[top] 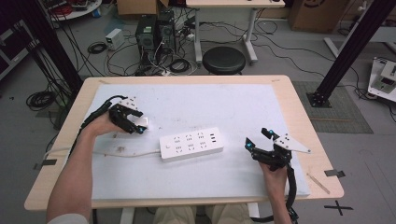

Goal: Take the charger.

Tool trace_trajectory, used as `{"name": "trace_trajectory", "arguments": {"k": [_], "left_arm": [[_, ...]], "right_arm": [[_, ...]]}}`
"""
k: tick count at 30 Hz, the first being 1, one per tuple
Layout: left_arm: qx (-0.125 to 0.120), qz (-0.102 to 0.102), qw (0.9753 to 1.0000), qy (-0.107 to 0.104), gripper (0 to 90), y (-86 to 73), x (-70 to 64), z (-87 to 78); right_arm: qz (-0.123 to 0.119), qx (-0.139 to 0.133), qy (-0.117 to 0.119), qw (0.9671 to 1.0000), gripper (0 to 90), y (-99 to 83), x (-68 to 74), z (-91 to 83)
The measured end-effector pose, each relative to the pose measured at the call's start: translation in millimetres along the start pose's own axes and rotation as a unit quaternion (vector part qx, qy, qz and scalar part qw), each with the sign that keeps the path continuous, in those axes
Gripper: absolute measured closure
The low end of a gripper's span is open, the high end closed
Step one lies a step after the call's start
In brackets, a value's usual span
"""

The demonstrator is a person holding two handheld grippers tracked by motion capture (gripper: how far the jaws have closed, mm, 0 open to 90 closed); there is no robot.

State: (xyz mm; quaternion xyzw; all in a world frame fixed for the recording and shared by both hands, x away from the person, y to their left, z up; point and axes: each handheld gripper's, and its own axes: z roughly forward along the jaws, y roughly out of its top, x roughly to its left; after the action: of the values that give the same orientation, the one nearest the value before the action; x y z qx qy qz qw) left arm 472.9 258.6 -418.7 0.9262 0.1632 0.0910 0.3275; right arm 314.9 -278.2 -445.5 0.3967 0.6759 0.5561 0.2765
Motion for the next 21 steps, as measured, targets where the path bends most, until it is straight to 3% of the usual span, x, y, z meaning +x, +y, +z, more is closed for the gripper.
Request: {"name": "trace_trajectory", "arguments": {"k": [21], "left_arm": [[0.018, -0.011, 0.9997, 0.009, 35.0, -8.6, 4.5, 8.3]], "right_arm": [[0.003, 0.007, -0.003, 1.0000, 20.7, -0.1, 0.8, 0.6]]}}
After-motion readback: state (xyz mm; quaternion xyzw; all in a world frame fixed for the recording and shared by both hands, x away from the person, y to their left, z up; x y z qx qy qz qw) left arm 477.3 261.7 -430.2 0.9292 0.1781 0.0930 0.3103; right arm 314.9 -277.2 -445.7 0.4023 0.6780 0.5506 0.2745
